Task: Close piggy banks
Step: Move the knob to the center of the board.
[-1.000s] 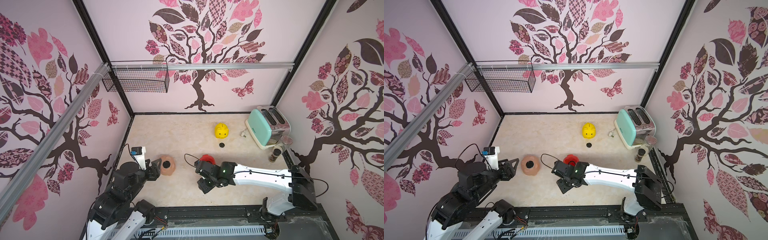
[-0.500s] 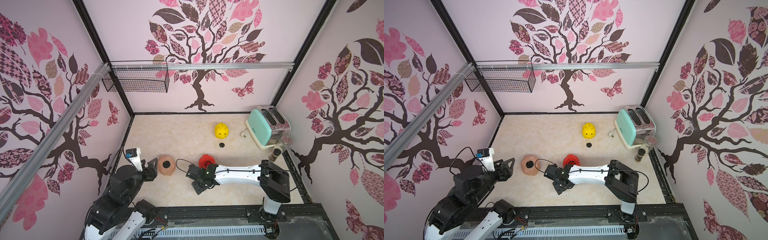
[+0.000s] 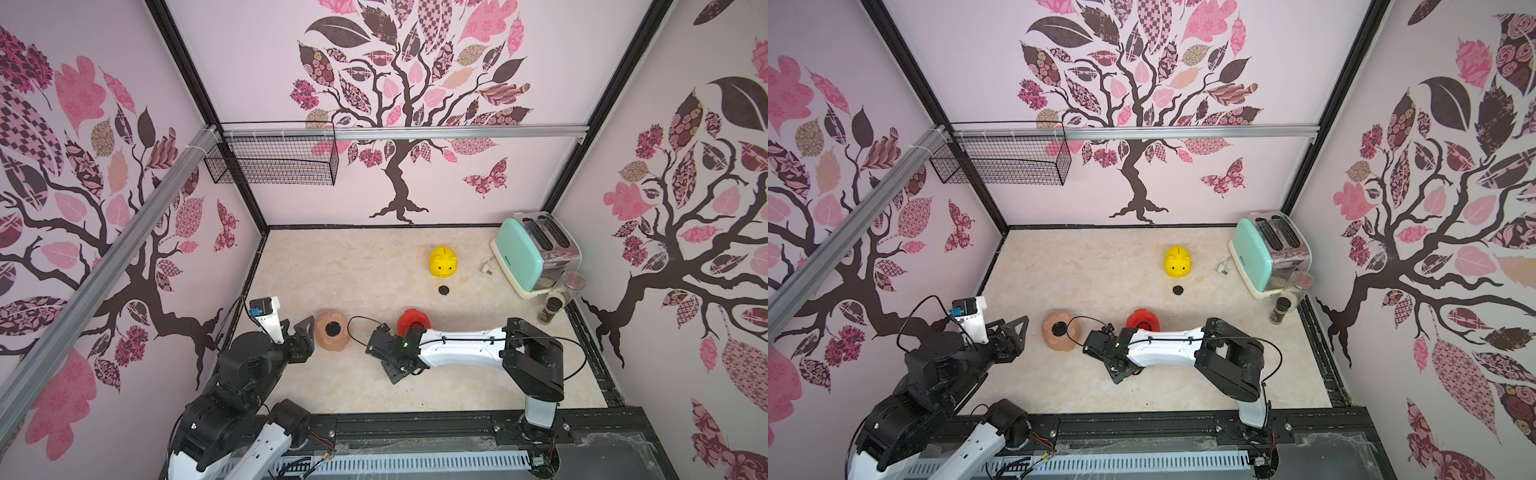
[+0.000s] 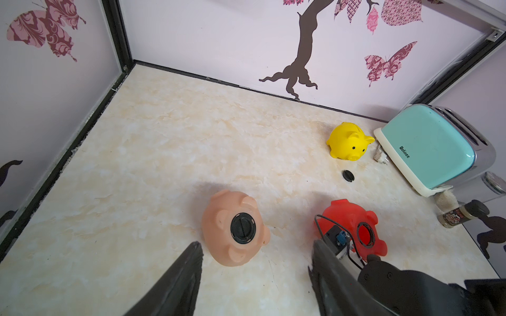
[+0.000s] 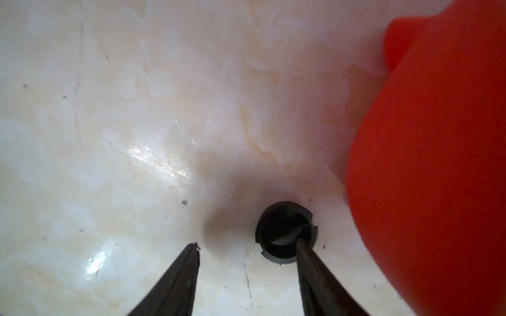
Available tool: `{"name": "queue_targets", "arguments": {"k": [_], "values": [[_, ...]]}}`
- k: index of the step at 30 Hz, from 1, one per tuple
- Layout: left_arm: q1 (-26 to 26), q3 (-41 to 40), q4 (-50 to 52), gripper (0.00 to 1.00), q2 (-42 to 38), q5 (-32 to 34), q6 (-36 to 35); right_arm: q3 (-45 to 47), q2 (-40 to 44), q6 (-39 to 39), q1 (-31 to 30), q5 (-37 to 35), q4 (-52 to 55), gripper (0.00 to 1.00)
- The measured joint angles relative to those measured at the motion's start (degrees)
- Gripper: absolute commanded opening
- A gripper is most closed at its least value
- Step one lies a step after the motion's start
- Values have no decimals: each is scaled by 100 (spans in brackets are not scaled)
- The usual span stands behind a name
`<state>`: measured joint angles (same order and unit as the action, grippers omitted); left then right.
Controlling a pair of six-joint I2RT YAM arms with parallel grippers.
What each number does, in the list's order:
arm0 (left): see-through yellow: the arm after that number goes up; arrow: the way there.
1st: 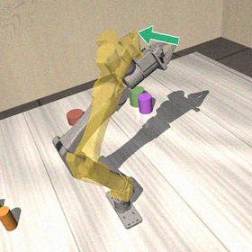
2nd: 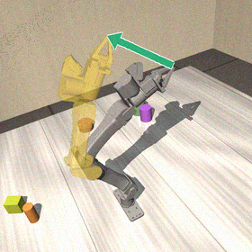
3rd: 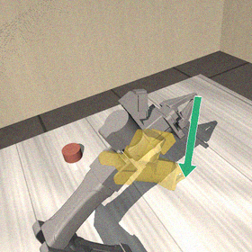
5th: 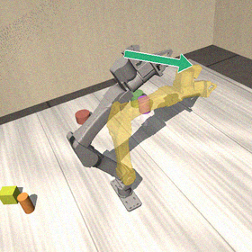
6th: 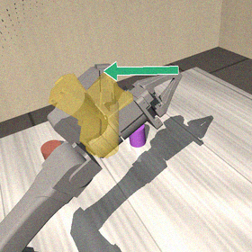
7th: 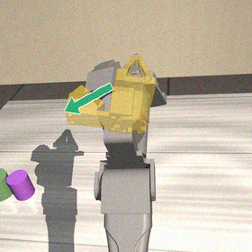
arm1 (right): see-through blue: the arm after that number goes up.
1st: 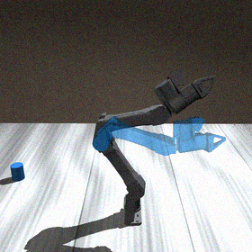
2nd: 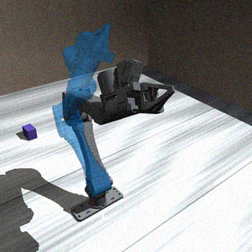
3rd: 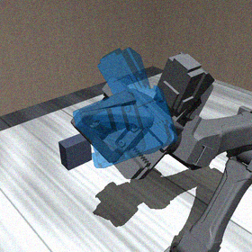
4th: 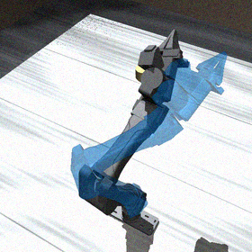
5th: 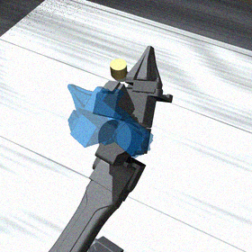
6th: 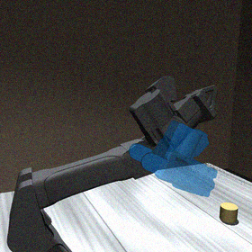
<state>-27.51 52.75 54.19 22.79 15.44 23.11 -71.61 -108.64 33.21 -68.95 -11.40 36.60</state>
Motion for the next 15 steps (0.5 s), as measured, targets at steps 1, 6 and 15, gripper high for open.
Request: {"name": "queue_targets", "arguments": {"k": [1,6,15], "values": [[0,0,0,66,0,0,0,-2,-17,4,0,-22,4,60],[0,-2,-2,66,0,0,2,-2,-24,26,0,-55,24,60],[0,-7,0,66,0,0,4,-2,-85,26,0,-42,11,60]]}}
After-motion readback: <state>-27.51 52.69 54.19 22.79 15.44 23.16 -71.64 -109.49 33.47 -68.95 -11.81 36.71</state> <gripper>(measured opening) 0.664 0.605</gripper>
